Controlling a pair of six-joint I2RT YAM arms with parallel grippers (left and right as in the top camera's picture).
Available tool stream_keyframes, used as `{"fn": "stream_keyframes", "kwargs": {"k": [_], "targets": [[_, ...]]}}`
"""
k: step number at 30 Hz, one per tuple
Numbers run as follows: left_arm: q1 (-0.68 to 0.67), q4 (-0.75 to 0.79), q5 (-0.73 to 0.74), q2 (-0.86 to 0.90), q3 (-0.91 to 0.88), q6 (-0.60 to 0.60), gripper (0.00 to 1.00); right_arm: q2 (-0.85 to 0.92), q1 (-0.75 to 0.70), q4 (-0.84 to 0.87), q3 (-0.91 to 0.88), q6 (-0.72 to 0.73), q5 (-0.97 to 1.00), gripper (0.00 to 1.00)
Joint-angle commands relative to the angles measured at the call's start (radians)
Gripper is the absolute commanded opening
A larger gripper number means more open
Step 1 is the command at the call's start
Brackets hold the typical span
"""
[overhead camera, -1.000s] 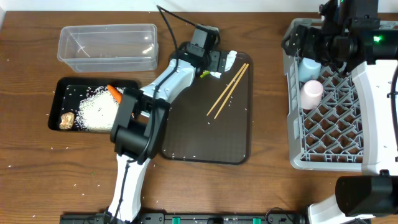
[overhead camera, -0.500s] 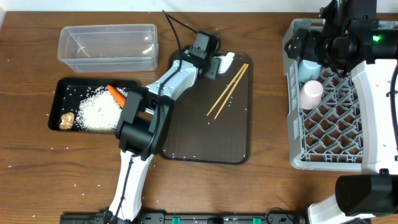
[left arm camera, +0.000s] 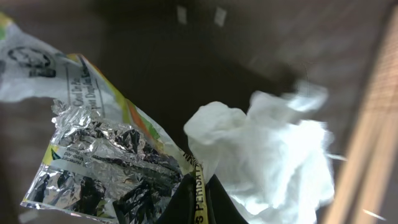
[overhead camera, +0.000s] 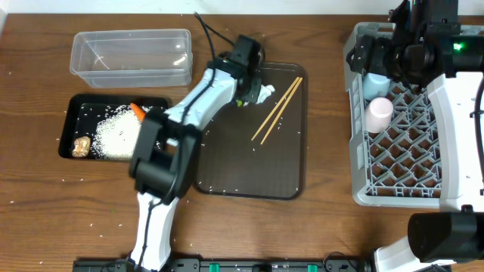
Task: Sort waste into correct bins and load items into the dishwasher rack
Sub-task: 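Reach the left gripper back and grasp the foil wrapper and tissue, then carry the wrapper and tissue left and drop them into the clear container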
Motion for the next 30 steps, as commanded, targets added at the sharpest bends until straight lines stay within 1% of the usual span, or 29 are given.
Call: {"fn": "stream_keyframes", "kwargs": {"k": [1,5,9,14,17,19,20,23,24,30], "targets": [[0.037,0.005,-0.023,-0.193,0.008,-0.009,0.06,0.000,-0.001,-0.003,0.005,-0.011,0.006,0.99],[0.103,0.019,-0.142,-0.298,0.008,-0.009,0.06,0.000,-0.001,-0.010,0.005,-0.011,0.006,0.99],[0.201,0.043,-0.244,-0.307,0.006,-0.008,0.06,0.000,-0.001,-0.013,0.003,-0.011,0.006,0.99],[0.332,0.080,-0.239,-0.247,0.003,-0.008,0.06,0.000,-0.001,-0.013,-0.006,-0.011,0.006,0.99],[0.386,0.091,-0.235,-0.197,0.003,-0.008,0.06,0.000,-0.001,-0.012,-0.007,-0.011,0.006,0.99],[0.410,0.092,-0.236,-0.166,0.003,-0.008,0.08,0.000,-0.001,-0.011,-0.007,-0.011,0.006,0.99],[0.421,0.099,-0.236,-0.150,0.003,-0.008,0.17,0.000,-0.001,-0.010,-0.007,-0.011,0.006,0.99],[0.446,0.130,-0.236,-0.114,0.003,-0.008,0.94,0.000,-0.001,-0.010,-0.007,-0.011,0.006,0.99],[0.451,0.137,-0.236,-0.111,0.003,-0.008,0.98,0.000,-0.001,-0.011,-0.007,-0.011,0.006,0.99],[0.452,0.145,-0.235,-0.155,0.004,-0.009,0.98,0.000,-0.001,-0.013,-0.007,-0.011,0.006,0.99]]}}
